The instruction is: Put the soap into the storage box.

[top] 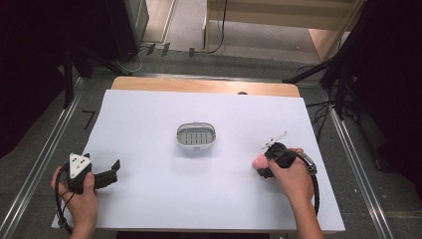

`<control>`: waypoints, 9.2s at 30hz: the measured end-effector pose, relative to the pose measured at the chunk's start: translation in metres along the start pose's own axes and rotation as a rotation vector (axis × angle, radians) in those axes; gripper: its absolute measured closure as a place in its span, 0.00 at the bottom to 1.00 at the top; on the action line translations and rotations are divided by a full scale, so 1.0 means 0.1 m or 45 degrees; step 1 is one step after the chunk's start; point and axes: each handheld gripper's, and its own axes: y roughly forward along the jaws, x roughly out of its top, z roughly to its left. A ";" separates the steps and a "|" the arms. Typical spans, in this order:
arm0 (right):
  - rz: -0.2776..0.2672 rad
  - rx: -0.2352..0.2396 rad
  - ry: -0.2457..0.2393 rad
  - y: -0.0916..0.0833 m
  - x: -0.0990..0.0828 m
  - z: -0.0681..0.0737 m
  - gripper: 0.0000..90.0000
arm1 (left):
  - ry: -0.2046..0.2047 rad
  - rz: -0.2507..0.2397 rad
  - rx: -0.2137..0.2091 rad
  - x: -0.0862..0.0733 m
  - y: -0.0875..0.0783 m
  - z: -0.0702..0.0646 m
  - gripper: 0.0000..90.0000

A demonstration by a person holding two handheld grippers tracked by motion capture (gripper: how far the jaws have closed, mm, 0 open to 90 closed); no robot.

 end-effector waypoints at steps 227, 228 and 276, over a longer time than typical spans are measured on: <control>-0.470 0.164 -0.309 -0.01 0.61 0.04 0.14 | 0.014 0.047 -0.016 0.02 0.05 -0.01 0.00; -0.472 0.167 -0.307 -0.01 0.60 0.03 0.14 | 0.013 0.045 -0.017 0.01 0.05 -0.01 0.00; -0.624 0.125 -0.081 -0.12 -0.47 -0.25 0.14 | 0.034 0.057 -0.006 0.02 0.05 -0.03 0.00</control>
